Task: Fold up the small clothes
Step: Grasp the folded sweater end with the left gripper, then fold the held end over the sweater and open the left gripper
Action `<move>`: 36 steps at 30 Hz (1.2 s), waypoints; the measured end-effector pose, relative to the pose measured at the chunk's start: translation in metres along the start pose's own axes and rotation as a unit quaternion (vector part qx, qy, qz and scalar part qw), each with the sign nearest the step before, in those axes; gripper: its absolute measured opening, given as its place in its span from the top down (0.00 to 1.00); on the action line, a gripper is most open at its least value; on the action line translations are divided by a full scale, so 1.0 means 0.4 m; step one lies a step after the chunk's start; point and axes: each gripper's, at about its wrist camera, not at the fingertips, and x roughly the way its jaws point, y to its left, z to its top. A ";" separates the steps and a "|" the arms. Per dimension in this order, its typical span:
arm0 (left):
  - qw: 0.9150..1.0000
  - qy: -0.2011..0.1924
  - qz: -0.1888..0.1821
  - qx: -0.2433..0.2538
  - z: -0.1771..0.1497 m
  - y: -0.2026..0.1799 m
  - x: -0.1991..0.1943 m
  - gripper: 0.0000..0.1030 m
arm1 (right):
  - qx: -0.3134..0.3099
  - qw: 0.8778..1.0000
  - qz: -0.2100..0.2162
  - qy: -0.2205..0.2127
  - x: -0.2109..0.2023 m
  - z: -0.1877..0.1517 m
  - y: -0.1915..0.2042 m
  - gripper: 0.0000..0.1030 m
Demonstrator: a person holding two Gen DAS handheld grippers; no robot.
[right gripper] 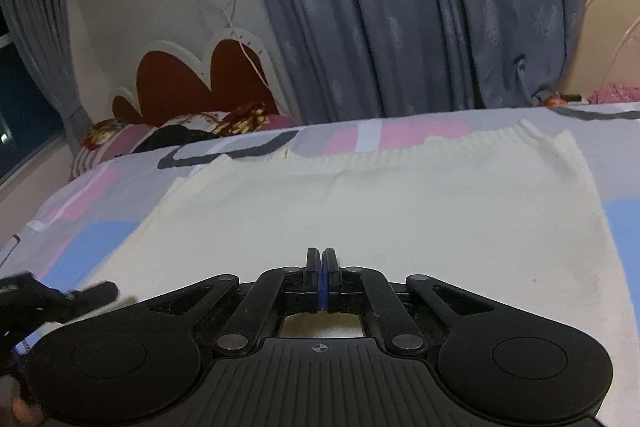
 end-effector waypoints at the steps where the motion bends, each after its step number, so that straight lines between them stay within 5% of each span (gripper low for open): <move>1: 1.000 0.001 0.000 0.003 0.007 0.001 0.004 0.59 | -0.001 1.000 0.002 0.000 0.001 0.000 0.003 1.00; 4: 1.000 0.004 0.006 -0.007 0.038 -0.001 0.032 0.62 | -0.005 1.000 0.009 -0.001 0.008 -0.001 0.011 1.00; 6: 1.000 0.009 0.018 -0.012 0.048 -0.003 0.057 0.76 | -0.005 1.000 0.010 -0.003 0.013 0.000 0.012 1.00; 11: 0.998 0.027 0.038 0.045 0.060 -0.015 0.106 0.91 | -0.015 1.000 -0.008 0.015 0.056 -0.012 0.014 1.00; 15: 0.999 0.014 0.001 0.047 0.067 -0.038 0.068 0.94 | 0.004 1.000 -0.002 0.016 0.054 -0.011 0.000 1.00; 20: 0.991 0.008 -0.026 0.131 0.047 -0.156 0.043 0.94 | 0.035 0.999 0.007 0.014 0.039 -0.005 -0.021 1.00; 24: 0.969 0.037 -0.061 0.235 -0.008 -0.315 0.059 0.94 | 0.085 0.996 -0.018 -0.029 -0.057 0.015 -0.081 1.00; 32: 0.905 0.153 -0.076 0.389 -0.289 -0.516 0.176 0.93 | 0.174 0.975 -0.089 -0.103 -0.290 0.027 -0.308 1.00; 36: 0.869 0.240 -0.102 0.420 -0.434 -0.548 0.232 0.64 | 0.182 0.974 -0.093 -0.103 -0.358 0.019 -0.385 1.00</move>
